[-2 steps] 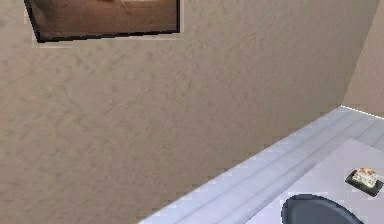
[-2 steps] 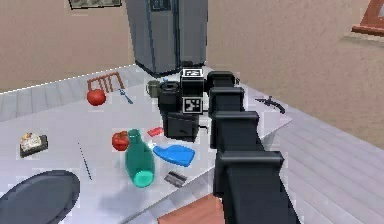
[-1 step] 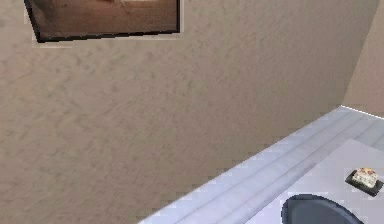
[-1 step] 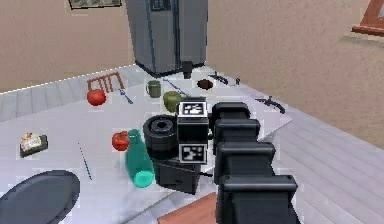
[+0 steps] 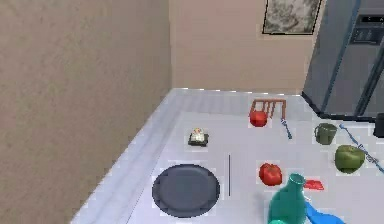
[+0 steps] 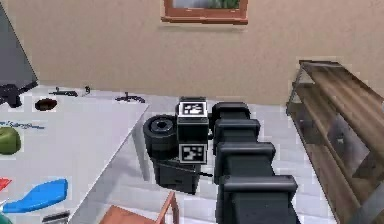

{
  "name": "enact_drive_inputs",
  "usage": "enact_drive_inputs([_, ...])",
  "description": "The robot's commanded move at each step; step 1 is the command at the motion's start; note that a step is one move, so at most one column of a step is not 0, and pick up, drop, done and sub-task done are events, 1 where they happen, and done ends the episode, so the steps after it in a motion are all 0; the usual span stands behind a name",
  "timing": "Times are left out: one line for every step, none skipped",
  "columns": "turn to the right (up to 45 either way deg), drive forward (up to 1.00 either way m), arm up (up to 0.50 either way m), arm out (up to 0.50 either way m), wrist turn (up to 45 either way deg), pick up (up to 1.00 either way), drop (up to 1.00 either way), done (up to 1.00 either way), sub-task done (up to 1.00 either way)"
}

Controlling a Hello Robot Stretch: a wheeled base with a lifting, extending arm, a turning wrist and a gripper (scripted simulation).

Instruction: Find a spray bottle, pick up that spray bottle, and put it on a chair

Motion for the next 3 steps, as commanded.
enact_drive_inputs([45.0, 0.00, 0.00, 0.00, 0.0, 0.00, 0.00, 0.00, 0.00])
enact_drive_inputs([45.0, 0.00, 0.00, 0.00, 0.0, 0.00, 0.00, 0.00, 0.00])
enact_drive_inputs([33.0, 0.00, 0.00, 0.00, 0.0, 0.00, 0.00, 0.00, 0.00])
